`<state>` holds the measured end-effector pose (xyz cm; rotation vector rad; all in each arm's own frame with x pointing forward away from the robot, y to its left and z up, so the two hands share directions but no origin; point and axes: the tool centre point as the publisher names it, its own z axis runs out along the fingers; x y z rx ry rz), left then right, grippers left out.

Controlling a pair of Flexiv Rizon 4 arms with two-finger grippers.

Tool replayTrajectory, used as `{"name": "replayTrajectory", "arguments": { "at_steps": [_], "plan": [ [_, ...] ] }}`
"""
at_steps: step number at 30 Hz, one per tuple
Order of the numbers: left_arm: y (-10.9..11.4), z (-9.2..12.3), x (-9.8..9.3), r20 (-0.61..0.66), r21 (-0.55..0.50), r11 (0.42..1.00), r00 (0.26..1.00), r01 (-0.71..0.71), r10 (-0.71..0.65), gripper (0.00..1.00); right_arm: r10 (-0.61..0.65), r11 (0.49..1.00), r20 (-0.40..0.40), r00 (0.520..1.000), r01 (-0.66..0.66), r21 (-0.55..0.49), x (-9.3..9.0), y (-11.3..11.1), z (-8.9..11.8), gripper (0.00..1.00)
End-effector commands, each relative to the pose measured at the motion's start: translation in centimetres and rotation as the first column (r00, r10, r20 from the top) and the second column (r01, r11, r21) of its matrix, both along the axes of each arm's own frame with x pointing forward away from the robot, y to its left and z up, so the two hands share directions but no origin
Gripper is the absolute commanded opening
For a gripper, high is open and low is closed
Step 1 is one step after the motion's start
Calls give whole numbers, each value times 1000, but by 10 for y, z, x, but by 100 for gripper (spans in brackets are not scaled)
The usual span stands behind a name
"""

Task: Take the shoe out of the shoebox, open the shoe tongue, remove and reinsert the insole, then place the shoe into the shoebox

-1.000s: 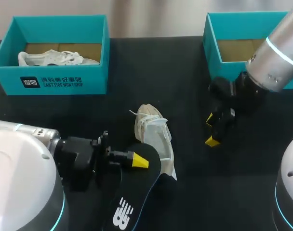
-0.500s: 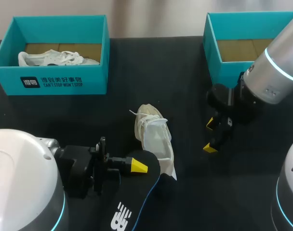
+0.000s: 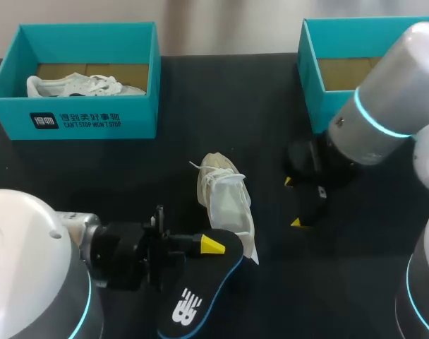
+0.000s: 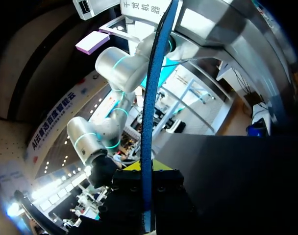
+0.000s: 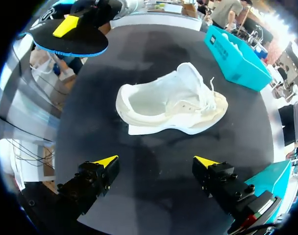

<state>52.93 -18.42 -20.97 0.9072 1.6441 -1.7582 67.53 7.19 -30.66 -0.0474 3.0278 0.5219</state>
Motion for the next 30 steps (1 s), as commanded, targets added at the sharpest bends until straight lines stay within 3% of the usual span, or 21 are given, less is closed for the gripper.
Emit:
{"name": "replayTrajectory", "arguments": {
  "at_steps": [1,14,21,30],
  "plan": [
    [-12,-9,5,-4,-10,1000,1000,-4,4,0,29,999,11,1000,-28,-28,11,19,-15,100],
    [-9,-33,28,-39,-29,997,996,-77,76,0,90,996,13,996,-90,-20,23,28,-39,100],
    [-11,-41,42,-7,-27,995,995,-97,97,0,77,997,-12,997,-77,28,22,40,-48,100],
    [-14,-42,52,4,-27,993,994,-114,114,0,55,998,-55,997,-55,12,10,51,-50,100]
  ]
}}
